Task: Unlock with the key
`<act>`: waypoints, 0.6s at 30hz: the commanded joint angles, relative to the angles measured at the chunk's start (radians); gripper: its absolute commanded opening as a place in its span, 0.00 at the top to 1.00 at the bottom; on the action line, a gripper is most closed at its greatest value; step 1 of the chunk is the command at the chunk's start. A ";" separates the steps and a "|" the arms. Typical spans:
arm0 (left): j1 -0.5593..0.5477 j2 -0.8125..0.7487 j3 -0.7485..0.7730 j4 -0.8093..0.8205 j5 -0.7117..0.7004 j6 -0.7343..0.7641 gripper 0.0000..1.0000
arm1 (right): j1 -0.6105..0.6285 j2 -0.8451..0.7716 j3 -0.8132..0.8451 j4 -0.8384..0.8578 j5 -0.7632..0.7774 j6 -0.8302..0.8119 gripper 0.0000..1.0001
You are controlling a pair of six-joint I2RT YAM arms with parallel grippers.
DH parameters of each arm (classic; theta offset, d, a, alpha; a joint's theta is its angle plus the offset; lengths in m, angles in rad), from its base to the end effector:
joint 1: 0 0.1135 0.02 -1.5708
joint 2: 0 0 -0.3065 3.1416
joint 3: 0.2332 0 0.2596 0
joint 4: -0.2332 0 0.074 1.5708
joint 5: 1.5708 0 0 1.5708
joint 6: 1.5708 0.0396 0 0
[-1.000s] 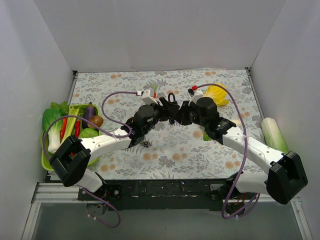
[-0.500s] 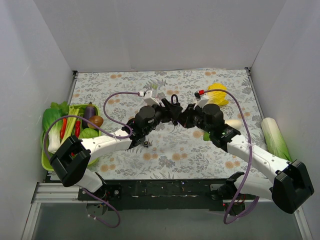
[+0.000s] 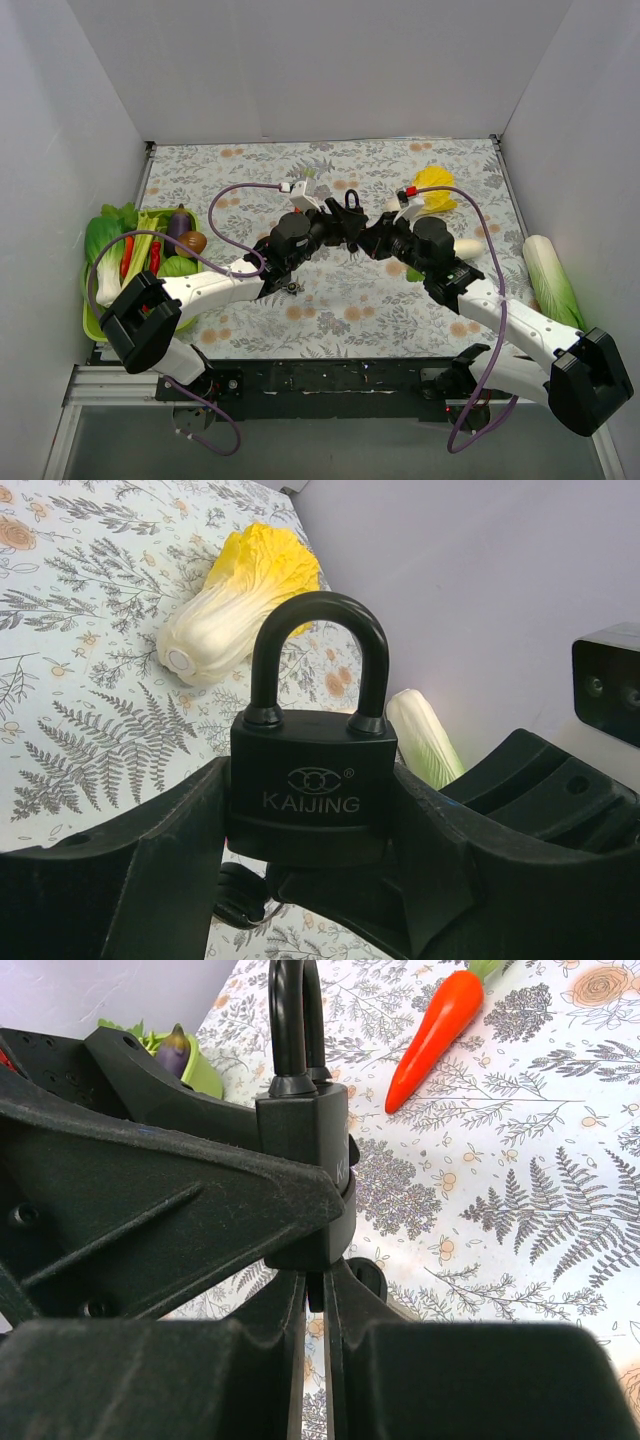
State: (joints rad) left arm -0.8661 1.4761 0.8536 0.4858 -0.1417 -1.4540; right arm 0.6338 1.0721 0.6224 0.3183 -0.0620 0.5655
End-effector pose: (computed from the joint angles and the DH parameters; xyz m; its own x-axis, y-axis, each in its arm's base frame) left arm 0.2267 -0.2579 0.3047 -0.6693 -0.7307 -0.1346 -0.0103 0.1903 -0.9817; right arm 0.1915 0.1438 0.3120 -0.4324 0.3459 -0.8327 -0.4843 0.6899 0.5381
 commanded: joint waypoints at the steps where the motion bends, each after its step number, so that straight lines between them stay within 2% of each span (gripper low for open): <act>1: -0.040 -0.031 -0.027 -0.119 0.137 0.033 1.00 | -0.082 -0.052 0.036 0.346 0.232 -0.004 0.99; 5: -0.040 -0.049 -0.034 -0.087 0.140 0.047 1.00 | -0.083 -0.044 0.028 0.360 0.202 0.014 0.99; 18: -0.037 -0.149 -0.088 0.074 0.274 0.061 1.00 | -0.120 -0.057 0.010 0.421 0.079 0.106 0.99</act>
State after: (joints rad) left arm -0.8608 1.4204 0.8062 0.5724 -0.1051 -1.4055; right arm 0.6029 1.0611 0.5903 0.4362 -0.1722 0.6331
